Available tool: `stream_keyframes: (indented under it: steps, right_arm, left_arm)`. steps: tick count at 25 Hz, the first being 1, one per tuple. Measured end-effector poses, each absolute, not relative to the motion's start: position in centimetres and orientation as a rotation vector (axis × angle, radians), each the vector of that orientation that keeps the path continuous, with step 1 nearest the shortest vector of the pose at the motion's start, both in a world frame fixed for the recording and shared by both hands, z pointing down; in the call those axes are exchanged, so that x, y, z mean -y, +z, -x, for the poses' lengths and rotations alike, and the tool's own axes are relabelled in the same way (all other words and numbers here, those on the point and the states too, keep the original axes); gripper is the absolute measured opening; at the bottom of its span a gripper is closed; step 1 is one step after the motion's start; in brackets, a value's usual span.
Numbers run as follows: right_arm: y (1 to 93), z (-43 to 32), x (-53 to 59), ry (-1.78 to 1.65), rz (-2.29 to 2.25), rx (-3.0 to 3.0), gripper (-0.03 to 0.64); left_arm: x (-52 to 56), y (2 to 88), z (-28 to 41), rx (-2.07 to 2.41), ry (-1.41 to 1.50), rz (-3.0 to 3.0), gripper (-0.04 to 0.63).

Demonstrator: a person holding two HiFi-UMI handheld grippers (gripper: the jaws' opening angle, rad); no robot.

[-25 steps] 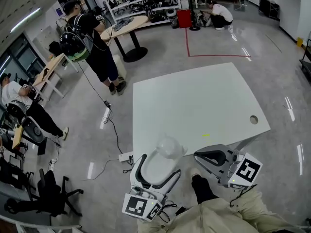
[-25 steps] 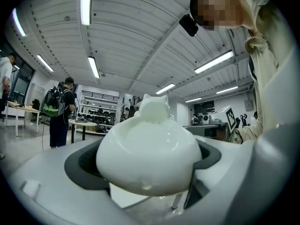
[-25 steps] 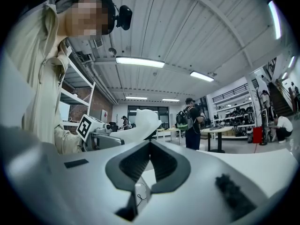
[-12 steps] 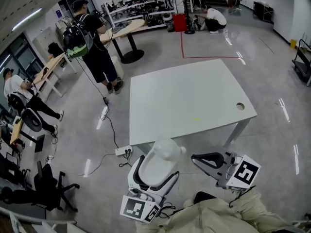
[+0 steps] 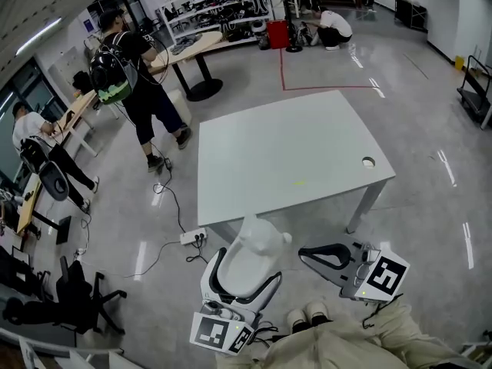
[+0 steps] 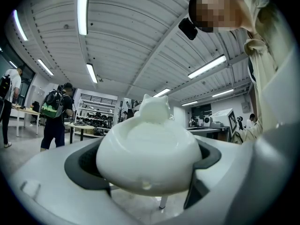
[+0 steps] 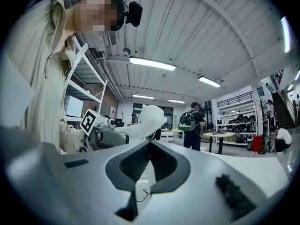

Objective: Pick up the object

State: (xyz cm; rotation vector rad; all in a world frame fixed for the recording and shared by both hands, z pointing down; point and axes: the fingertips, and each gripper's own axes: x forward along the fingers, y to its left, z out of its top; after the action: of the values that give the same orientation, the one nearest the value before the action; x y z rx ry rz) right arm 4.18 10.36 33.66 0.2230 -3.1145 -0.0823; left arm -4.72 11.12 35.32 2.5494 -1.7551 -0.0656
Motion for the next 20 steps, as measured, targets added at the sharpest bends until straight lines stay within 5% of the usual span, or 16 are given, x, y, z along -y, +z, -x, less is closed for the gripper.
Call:
stream_keyframes:
  steps: [20]
  right_arm:
    - [33.6,-5.1,-11.9,-0.085,-0.192,3.116,0.003]
  left_arm:
    - [-12.7,34.9,3.9,1.785,-0.07,-2.534,0.522]
